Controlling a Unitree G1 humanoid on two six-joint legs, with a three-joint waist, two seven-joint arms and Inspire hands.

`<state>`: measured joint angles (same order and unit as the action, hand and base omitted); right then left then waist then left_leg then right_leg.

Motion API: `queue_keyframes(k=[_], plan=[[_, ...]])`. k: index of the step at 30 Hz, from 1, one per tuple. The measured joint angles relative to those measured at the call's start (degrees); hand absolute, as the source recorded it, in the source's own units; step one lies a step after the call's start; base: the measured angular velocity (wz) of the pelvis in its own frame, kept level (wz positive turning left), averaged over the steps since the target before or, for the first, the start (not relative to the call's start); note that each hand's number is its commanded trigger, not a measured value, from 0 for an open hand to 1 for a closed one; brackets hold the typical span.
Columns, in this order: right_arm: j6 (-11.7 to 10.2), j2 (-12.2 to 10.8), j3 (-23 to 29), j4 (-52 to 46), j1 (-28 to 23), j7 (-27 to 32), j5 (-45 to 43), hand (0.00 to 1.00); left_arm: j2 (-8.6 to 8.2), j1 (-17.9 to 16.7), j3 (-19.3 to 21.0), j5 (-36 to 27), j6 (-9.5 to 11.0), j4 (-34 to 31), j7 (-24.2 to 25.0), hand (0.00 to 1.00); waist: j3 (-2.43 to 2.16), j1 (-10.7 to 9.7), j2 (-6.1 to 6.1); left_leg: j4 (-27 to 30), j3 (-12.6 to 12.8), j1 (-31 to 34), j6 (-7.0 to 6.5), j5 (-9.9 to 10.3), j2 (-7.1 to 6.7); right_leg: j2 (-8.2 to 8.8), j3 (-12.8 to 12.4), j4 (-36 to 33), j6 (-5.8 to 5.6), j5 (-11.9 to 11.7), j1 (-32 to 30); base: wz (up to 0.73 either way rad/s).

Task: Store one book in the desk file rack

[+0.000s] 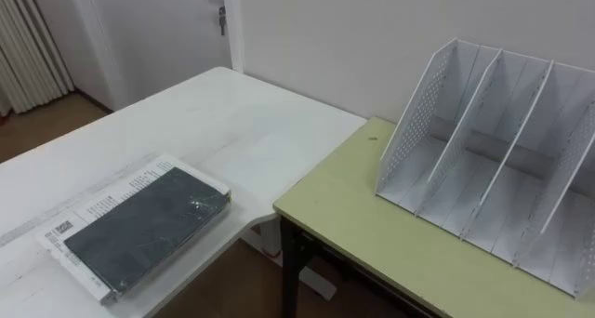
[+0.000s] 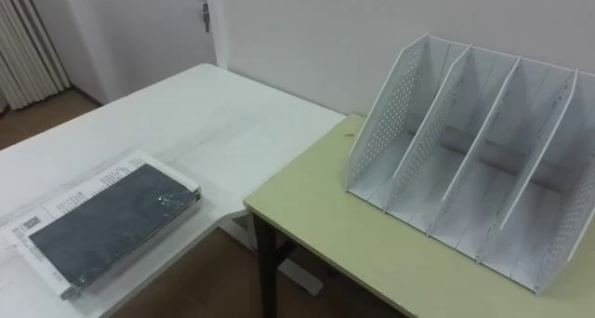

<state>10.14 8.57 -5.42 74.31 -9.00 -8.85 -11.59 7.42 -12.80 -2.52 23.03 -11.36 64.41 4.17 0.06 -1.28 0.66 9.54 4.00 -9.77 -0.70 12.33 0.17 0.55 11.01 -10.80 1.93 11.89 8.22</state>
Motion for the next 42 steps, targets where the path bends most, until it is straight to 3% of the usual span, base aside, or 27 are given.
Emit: queue_keyframes(k=[27,34,39,42], plan=[[-0.1,-0.1,-0.1,-0.5,0.0,2.0,0.8,0.0,0.02,0.8,-0.2,0.3,0.3,-0.3,-0.1,0.0,0.05,-0.1,-0.21,-0.1,0.0,0.4,0.03,0.2,0.0,0.0,0.1,0.0,-0.02,0.0,-0.3,0.0],[-0.8,-0.1,0.0,-0.5,0.2,2.4,0.2,0.0,0.23,2.2,-0.7,8.1,1.4,-3.2,-0.4,0.0,-0.02,-0.3,0.19,0.1,-0.1,1.1,0.01,0.3,-0.06,0.0,0.1,0.0,-0.02,0.0,-1.0,0.0],[-1.5,-0.1,-0.1,-0.5,0.7,2.9,0.0,0.0,0.25,2.0,-4.9,18.5,2.1,-8.3,-1.9,0.0,0.07,-0.9,0.62,0.4,0.1,1.1,0.0,0.2,-0.13,0.07,0.1,0.0,-0.05,0.0,-0.9,0.0],[-2.2,-0.1,0.0,-0.6,1.3,3.2,0.0,0.0,0.36,2.3,-6.9,23.2,3.1,-9.7,-2.9,0.0,0.09,-2.5,0.69,0.4,0.1,1.0,-0.01,0.2,-0.1,0.06,0.1,0.0,-0.04,0.0,-0.8,0.0]])
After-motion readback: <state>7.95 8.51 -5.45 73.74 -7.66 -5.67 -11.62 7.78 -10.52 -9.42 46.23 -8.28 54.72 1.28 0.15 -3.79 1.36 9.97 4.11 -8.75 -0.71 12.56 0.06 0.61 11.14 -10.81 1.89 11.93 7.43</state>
